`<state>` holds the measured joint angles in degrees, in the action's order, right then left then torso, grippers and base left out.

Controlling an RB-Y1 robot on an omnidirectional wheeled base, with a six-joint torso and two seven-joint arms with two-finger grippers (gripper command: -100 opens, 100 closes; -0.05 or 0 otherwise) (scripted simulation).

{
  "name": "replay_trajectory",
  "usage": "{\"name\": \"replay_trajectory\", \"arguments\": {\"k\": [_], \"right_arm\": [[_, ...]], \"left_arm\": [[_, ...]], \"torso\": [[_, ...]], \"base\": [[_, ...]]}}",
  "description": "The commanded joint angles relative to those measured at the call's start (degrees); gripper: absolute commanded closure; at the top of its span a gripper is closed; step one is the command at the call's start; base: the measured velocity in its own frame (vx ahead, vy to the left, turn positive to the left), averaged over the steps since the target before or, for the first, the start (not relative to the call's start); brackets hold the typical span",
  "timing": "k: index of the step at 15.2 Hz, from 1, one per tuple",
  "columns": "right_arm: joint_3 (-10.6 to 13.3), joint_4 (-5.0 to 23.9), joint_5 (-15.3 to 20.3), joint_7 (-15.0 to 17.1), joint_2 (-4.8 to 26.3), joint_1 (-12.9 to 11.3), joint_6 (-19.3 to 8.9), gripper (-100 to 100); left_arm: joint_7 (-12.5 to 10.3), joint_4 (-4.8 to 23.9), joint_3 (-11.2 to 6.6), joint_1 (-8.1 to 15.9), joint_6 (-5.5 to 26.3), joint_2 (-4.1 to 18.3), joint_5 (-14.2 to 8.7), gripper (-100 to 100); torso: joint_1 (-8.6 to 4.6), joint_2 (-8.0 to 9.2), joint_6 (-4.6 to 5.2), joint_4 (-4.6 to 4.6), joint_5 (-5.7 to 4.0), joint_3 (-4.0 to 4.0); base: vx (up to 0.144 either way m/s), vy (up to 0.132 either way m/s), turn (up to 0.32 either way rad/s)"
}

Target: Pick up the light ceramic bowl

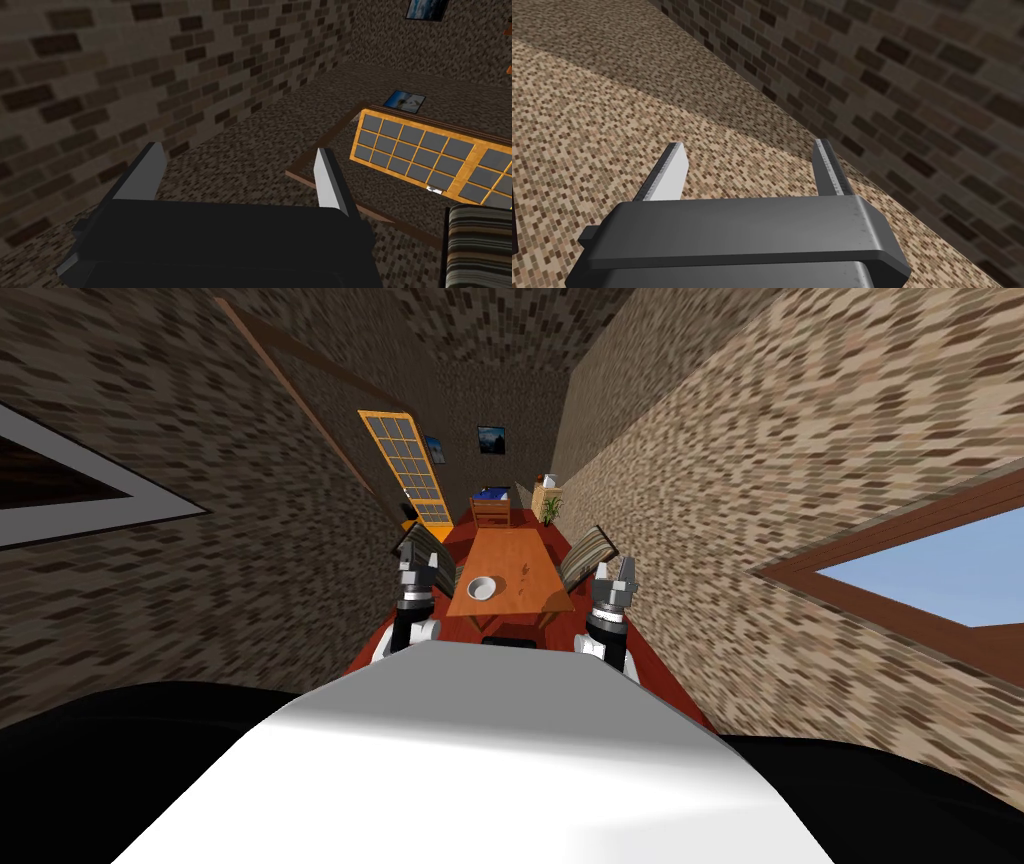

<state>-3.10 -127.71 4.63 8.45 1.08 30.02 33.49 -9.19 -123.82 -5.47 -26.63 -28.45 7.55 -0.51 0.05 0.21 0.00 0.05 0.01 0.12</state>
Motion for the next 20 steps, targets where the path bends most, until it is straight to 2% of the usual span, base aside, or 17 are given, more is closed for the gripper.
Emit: {"name": "replay_trajectory", "arguments": {"k": [1,4,5,7,12,15,16,18,19,20], "right_arm": [[0.0,0.0,0.0,0.0,0.0,0.0,0.0,0],[0.0,0.0,0.0,0.0,0.0,0.0,0.0,0],[0.0,0.0,0.0,0.0,0.0,0.0,0.0,0],[0.0,0.0,0.0,0.0,0.0,0.0,0.0,0],[0.0,0.0,0.0,0.0,0.0,0.0,0.0,0],[0.0,0.0,0.0,0.0,0.0,0.0,0.0,0],[0.0,0.0,0.0,0.0,0.0,0.0,0.0,0],[0.0,0.0,0.0,0.0,0.0,0.0,0.0,0],[0.0,0.0,0.0,0.0,0.0,0.0,0.0,0],[0.0,0.0,0.0,0.0,0.0,0.0,0.0,0]], "left_arm": [[-0.3,1.4,-0.51,0.9,2.9,1.1,-0.8,-100],[-0.5,2.5,-0.94,1.7,5.9,1.9,-1.4,-100],[-0.8,3.7,-1.4,2.5,7.4,2.6,-2.1,-100],[-0.8,3.7,-1.4,2.5,8.7,2.6,-2.1,-100],[-1.5,7.5,-2.92,5.2,16.0,4.3,-4.4,-100],[-1.5,7.5,-2.92,5.2,17.7,4.3,-4.4,-100],[-1.8,8.8,-3.44,6.2,19.7,4.9,-5.2,-100],[-1.8,8.8,-3.44,6.2,20.9,4.9,-5.2,-100],[-2.1,10.2,-3.95,7.2,22.8,5.4,-6.1,-100],[-2.1,10.2,-3.95,7.2,24.1,5.4,-6.1,-100]], "torso": [[0.0,0.0,0.0,0.0,0.0,0.0],[0.0,-0.02,0.0,-0.01,0.0,-0.02],[0.0,-0.03,0.0,-0.01,0.0,-0.02],[-0.01,-0.03,0.0,-0.01,0.0,-0.02],[0.01,-0.04,0.0,-0.01,0.01,-0.03],[0.0,-0.03,0.0,-0.01,0.0,-0.02],[-0.02,-0.08,0.0,-0.01,0.0,-0.04],[-0.01,-0.1,0.0,-0.02,0.0,-0.06],[-0.02,-0.12,0.0,-0.03,0.0,-0.07],[-0.02,-0.11,0.0,-0.03,0.0,-0.07]], "base": [[-0.045,0.007,0.0],[-0.043,0.006,-0.001],[-0.045,0.001,-0.002],[-0.038,0.003,-0.001],[-0.042,0.007,-0.005],[-0.036,0.006,-0.003],[-0.024,0.003,-0.011],[-0.024,0.005,-0.011],[-0.027,0.005,-0.018],[-0.032,0.007,-0.02]]}}
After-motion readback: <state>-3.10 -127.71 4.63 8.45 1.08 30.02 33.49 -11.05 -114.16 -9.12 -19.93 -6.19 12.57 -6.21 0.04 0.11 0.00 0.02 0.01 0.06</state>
